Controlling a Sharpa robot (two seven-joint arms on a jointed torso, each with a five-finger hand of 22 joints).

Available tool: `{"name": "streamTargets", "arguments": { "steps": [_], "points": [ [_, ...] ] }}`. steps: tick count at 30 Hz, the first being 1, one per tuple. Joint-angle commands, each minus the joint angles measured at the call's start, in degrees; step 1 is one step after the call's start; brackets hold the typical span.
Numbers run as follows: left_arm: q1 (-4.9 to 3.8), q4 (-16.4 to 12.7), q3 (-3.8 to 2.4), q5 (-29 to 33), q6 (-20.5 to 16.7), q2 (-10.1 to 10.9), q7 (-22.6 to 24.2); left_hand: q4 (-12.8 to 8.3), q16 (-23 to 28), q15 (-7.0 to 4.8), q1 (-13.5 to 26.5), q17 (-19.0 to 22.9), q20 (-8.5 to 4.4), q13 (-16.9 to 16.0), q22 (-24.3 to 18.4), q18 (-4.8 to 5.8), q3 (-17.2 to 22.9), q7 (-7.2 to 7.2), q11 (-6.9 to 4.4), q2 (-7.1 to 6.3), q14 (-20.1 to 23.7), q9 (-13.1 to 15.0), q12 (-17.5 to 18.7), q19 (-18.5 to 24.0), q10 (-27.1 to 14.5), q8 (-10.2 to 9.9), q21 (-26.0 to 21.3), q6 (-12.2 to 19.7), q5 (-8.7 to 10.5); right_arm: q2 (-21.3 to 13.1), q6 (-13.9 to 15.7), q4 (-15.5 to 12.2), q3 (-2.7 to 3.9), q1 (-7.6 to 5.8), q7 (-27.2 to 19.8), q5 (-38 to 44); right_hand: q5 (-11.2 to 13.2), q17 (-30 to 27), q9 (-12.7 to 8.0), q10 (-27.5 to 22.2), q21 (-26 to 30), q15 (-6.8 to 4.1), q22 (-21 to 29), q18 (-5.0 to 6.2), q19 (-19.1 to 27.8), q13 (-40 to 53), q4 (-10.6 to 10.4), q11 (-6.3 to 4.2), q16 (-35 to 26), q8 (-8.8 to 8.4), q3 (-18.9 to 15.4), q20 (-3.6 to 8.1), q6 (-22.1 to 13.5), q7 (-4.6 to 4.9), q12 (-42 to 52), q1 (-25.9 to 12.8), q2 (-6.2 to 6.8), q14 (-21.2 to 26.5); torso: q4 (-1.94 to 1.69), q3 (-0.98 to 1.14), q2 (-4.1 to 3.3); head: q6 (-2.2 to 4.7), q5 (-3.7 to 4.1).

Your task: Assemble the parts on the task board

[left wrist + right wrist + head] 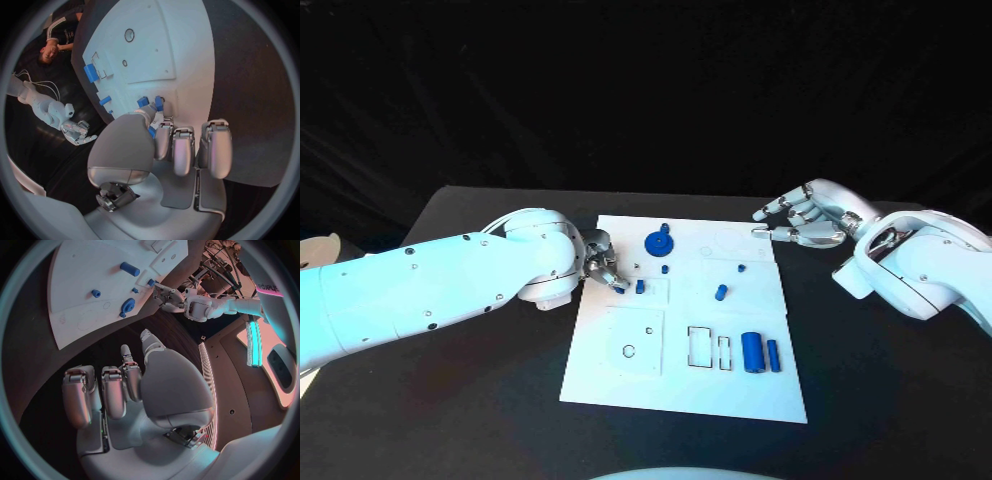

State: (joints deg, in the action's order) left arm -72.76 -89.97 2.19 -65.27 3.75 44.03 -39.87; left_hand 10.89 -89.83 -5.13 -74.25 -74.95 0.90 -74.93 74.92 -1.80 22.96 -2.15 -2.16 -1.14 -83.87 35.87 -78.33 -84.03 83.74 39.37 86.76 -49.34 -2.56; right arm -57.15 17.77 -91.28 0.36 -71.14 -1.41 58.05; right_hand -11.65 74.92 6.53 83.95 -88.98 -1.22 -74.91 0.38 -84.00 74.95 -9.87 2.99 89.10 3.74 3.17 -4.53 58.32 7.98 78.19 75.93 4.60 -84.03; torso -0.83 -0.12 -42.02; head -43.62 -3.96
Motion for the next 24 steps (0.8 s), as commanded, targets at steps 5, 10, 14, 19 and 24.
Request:
{"name": "streamTargets", "arguments": {
  "steps": [5, 10, 14, 19, 24],
  "points": [
    [0.32, -2.0, 0.08, -1.0, -5.5, 1.0, -1.7, -2.7, -0.2, -0.53, -0.2, -15.1, -0.48, -3.8, 11.2, 0.8, 3.9, 0.75, -0.44, -0.52, -6.1, 5.1, -0.4, -4.1, 0.2, 1.4, 0.5, -0.1, -0.15, 0.0, -0.5, 0.0, 0.0, 0.04, -0.6, 0.4, -0.1, 12.9, 0.0, 0.4, 0.3, 0.22, -13.0, 0.15, -4.8, 8.8, 0.0, 0.16, -0.3, 0.2, -0.3, -0.52, 0.1, 0.04, -0.3, -0.3, -0.37, -5.4, 0.0, -0.02, 0.02, 0.06, 0.24],
    [0.53, -3.4, 0.07, -2.1, -9.5, 1.9, 0.4, -2.9, -0.2, -0.57, -0.1, -15.1, -0.54, -3.8, 11.5, 0.86, 4.8, 0.8, -0.49, -1.06, -6.1, 5.3, -0.4, -4.2, 0.2, 1.5, 0.7, -0.1, -0.15, -0.1, -0.5, 0.1, 0.0, 0.04, -0.6, 0.4, -0.1, 12.9, 0.0, 0.4, 0.3, 0.22, -13.0, 0.15, -4.8, 8.8, 0.0, 0.16, -0.3, 0.2, -0.3, -0.52, 0.1, 0.04, -0.3, -0.3, -0.37, -5.4, -0.11, -0.03, 0.07, 0.11, 0.36],
    [0.83, -4.1, 0.07, -4.3, -12.2, 2.6, 2.1, -3.1, -0.2, -0.59, 0.1, -15.1, -0.6, -3.9, 11.7, 0.91, 5.7, 0.83, -0.53, -1.57, -6.1, 5.4, -0.5, -4.3, 0.3, 1.6, 0.8, -0.1, -0.15, -0.1, -0.5, 0.2, 0.0, 0.04, -0.6, 0.4, -0.1, 12.9, 0.0, 0.4, 0.3, 0.22, -13.0, 0.15, -4.8, 8.8, 0.0, 0.16, -0.3, 0.2, -0.3, -0.52, 0.1, 0.04, -0.3, -0.3, -0.37, -5.4, -0.11, -0.01, 0.07, 0.13, 0.3],
    [1.18, -4.9, 0.07, -6.8, -13.9, 3.3, 3.1, -3.2, -0.2, -0.62, 0.4, -15.1, -0.64, -4.0, 11.9, 0.98, 6.4, 0.87, -0.56, -1.98, -6.1, 5.4, -0.7, -4.4, 0.5, 1.7, 1.0, -0.2, -0.14, -0.1, -0.5, 0.2, 0.0, 0.04, -0.7, 0.3, -0.1, 12.9, 0.0, 0.4, 0.3, 0.22, -13.0, 0.15, -4.8, 8.8, 0.0, 0.16, -0.3, 0.2, -0.3, -0.52, 0.1, 0.04, -0.3, -0.3, -0.37, -5.4, -0.06, -0.05, 0.05, 0.14, 0.33],
    [1.36, -5.1, 0.07, -8.2, -12.6, 3.5, 2.9, -3.2, -0.2, -0.63, 0.5, -15.1, -0.66, -4.0, 12.0, 0.99, 6.8, 0.89, -0.57, -2.17, -6.1, 5.5, -0.6, -4.5, 0.5, 1.7, 1.0, -0.3, -0.14, -0.1, -0.5, 0.3, 0.0, 0.05, -0.6, 0.3, -0.1, 12.9, 0.0, 0.4, 0.3, 0.22, -13.0, 0.15, -4.8, 8.8, 0.0, 0.16, -0.3, 0.2, -0.3, -0.52, 0.1, 0.04, -0.3, -0.3, -0.37, -5.4, -0.07, -0.05, 0.04, 0.09, 0.14]
  ]
}}
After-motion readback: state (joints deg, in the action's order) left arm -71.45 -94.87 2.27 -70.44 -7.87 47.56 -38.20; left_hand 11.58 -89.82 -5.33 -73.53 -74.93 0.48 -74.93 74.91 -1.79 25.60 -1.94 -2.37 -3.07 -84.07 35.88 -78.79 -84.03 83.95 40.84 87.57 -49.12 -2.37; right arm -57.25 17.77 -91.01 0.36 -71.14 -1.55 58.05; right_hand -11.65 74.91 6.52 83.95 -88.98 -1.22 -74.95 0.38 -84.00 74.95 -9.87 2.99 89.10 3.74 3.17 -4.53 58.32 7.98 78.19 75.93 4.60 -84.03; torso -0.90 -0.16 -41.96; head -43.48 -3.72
